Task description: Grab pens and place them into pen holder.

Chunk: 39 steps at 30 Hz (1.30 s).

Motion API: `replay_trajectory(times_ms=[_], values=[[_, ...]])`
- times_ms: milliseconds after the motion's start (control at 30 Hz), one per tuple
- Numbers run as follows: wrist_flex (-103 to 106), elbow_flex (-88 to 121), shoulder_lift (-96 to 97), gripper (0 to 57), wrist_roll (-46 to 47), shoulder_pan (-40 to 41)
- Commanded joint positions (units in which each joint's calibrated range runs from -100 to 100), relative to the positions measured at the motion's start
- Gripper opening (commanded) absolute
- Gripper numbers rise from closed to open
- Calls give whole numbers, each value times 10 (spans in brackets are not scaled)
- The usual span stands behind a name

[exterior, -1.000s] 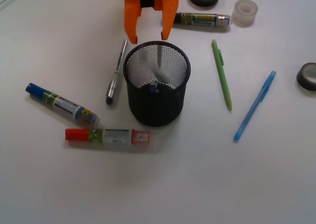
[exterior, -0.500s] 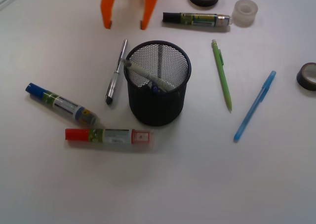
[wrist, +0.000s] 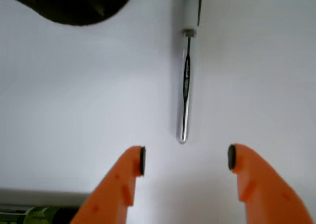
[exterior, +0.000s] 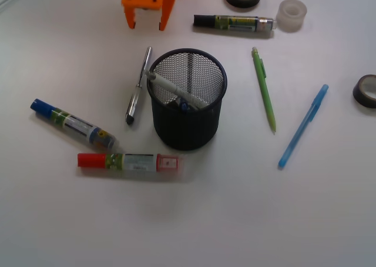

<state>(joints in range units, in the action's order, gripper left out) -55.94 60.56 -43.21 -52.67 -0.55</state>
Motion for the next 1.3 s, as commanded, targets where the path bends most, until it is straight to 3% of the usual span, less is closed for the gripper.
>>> replay_trajectory(times_ms=[0,767,867,967,1267], values=[[-1,0,35,197,-5,13],[203,-5,288,194,22,-8],[211,-7,298,130,23,-19],[209,-20,307,9,25,-23],[165,-63,247,3,54,-71]])
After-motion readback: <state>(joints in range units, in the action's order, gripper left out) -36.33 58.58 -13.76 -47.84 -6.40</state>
